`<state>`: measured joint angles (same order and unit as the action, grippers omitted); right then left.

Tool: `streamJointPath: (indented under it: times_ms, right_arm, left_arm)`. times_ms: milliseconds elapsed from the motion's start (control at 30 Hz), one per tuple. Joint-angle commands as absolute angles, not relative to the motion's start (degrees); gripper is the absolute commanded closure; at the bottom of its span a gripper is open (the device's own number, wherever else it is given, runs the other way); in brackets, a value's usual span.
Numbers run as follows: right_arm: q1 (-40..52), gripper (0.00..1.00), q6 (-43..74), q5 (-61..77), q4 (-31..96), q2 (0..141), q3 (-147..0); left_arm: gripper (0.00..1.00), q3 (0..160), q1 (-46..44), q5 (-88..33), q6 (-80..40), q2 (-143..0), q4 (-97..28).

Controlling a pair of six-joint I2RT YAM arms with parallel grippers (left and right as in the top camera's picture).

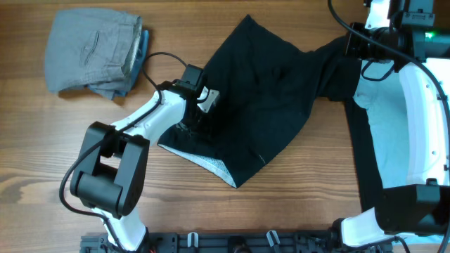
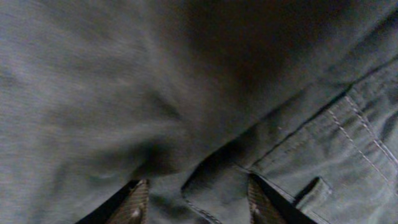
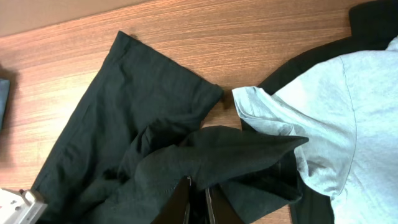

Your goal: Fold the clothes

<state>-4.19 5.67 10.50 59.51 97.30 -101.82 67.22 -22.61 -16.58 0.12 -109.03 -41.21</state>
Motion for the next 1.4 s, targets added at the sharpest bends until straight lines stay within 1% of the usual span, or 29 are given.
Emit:
streamJointPath:
  times_ms: [0,133,267,300,367,433,467,500,567,633,767,867,933,1000,1067,1167,1300,1367]
  right_arm:
    - [-4.36,0.93,4.69,11.7,59.61,97.41,-101.69]
    - [-4.36,0.93,4.67,11.68,59.61,97.41,-101.69]
    - [-4.36,0.93,4.67,11.68,59.59,97.41,-101.69]
    - [-4.36,0.93,4.67,11.68,59.59,97.41,-101.69]
    - [-4.36,0.93,4.67,11.68,59.59,97.41,-101.69]
    - [-4.36,0.93,4.64,11.68,59.59,97.41,-101.69]
    - [-4.36,0.93,4.67,11.68,59.59,97.41,-101.69]
    - [-4.36,0.93,4.67,11.68,59.59,97.41,-101.69]
    - [-4.36,0.93,4.67,11.68,59.57,97.41,-101.69]
    - [-4.36,0.93,4.67,11.68,59.33,97.41,-101.69]
    - [-4.36,0.93,2.61,11.84,57.01,97.41,-101.71]
    - [-4.36,0.96,-4.58,17.45,52.4,97.41,-101.71]
    - [-4.29,0.96,-4.51,21.15,47.4,97.41,-101.71]
    - [-4.29,0.96,-4.49,24.14,42.63,97.43,-101.69]
    - [-4.19,0.96,-3.97,24.49,40.18,97.65,-101.69]
    - [-2.83,0.95,-3.86,24.53,38.04,99.35,-101.69]
    - [0.21,0.95,-4.14,24.49,35.94,104.92,-101.69]
    - [1.32,0.95,-4.05,24.53,33.56,108.25,-101.69]
  left_arm:
    - [0.43,66.41,-22.39,-17.89,0.64,-109.65,-40.23]
    - [0.45,66.13,-23.86,-26.63,0.69,-109.65,-40.18]
    - [0.54,63.02,-25.76,-27.4,0.89,-109.65,-39.75]
    - [0.59,62.13,-25.78,-27.18,0.86,-109.65,-39.11]
    - [0.65,61.39,-25.47,-26.52,0.86,-109.65,-38.22]
    - [0.76,61.47,-24.62,-25.91,0.84,-109.6,-38.06]
    - [0.79,61.6,-23.86,-25.91,0.36,-109.6,-38.13]
    - [0.86,61.63,-22.63,-25.93,-0.97,-109.6,-38.11]
    - [0.96,61.91,-20.62,-25.98,-3.66,-109.49,-38.74]
    - [0.96,63.13,-18.55,-27.88,-5.41,-108.97,-42.04]
    - [0.96,66.0,-16.86,-29.78,-5.5,-103.94,-53.32]
    - [0.96,66.13,-16.97,-29.71,-6.76,-97.21,-59.88]
    - [0.96,66.13,-16.97,-28.95,-7.9,-93.12,-63.2]
    - [0.96,66.11,-16.97,-24.4,-10.81,-89.84,-66.48]
    - [0.96,66.11,-16.97,-21.41,-11.68,-88.31,-68.36]
    - [0.96,65.73,-16.97,-20.45,-12.71,-87.88,-68.47]
    - [0.96,64.55,-16.97,-14.09,-17.17,-87.96,-68.36]
    - [0.96,64.38,-16.97,-13.45,-17.41,-88.03,-67.79]
